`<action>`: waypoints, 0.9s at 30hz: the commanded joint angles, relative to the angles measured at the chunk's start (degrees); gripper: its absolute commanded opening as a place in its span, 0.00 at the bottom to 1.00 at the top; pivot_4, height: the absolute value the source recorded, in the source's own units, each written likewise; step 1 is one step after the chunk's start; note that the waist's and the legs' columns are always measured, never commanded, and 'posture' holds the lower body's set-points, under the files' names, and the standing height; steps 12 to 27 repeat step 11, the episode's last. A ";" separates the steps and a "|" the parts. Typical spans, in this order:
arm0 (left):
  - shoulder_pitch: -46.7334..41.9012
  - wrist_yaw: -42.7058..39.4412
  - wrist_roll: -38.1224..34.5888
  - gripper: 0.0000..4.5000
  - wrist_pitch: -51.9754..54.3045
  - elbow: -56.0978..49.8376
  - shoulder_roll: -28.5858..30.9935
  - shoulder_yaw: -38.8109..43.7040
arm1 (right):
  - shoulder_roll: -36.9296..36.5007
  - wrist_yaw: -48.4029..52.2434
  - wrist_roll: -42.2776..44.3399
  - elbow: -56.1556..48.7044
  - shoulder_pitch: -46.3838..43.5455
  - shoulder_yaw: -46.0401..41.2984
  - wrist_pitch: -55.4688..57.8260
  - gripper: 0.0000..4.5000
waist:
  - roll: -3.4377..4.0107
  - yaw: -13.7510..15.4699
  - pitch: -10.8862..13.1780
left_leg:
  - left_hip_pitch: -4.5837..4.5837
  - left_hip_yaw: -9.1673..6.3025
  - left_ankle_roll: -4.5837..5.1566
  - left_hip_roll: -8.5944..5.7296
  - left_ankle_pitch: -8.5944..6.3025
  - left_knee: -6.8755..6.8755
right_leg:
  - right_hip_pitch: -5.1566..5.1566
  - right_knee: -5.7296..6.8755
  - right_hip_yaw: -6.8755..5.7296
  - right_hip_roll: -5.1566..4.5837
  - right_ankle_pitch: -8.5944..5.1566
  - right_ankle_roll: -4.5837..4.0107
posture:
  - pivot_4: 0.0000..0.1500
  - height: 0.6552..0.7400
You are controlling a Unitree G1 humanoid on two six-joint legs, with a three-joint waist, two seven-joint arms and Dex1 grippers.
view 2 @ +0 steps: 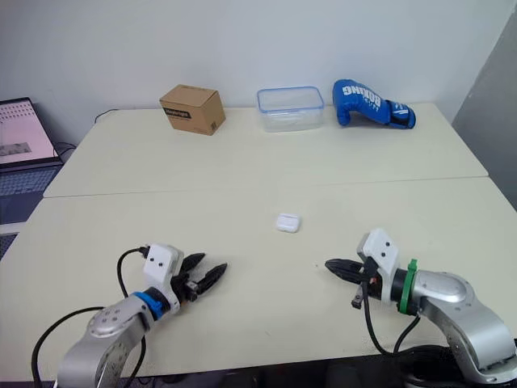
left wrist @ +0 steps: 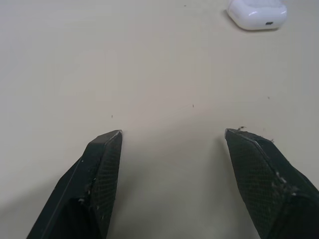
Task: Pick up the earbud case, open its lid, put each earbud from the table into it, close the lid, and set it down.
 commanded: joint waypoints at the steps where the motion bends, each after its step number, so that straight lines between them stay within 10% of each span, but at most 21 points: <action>1: 1.88 0.68 0.34 0.76 -2.29 -3.35 -0.40 0.52 | -0.49 -0.27 -1.38 -0.69 0.70 -0.34 -3.22 0.00 | 0.00 -0.02 0.00 | 0.02 0.00 0.04 0.00 -0.02 0.00 | 0.03 0.00 0.00 0.00 0.00 0.00 | 1.00 0.89; 27: 3.53 0.39 -0.46 0.76 -3.63 -3.43 -0.43 1.03 | -1.34 1.07 -2.26 1.44 3.10 -0.15 -6.68 0.00 | 0.00 -0.03 0.00 | 0.07 -0.05 0.16 0.00 -0.09 0.00 | 0.13 -0.05 -0.05 0.01 0.00 0.00 | 1.00 0.89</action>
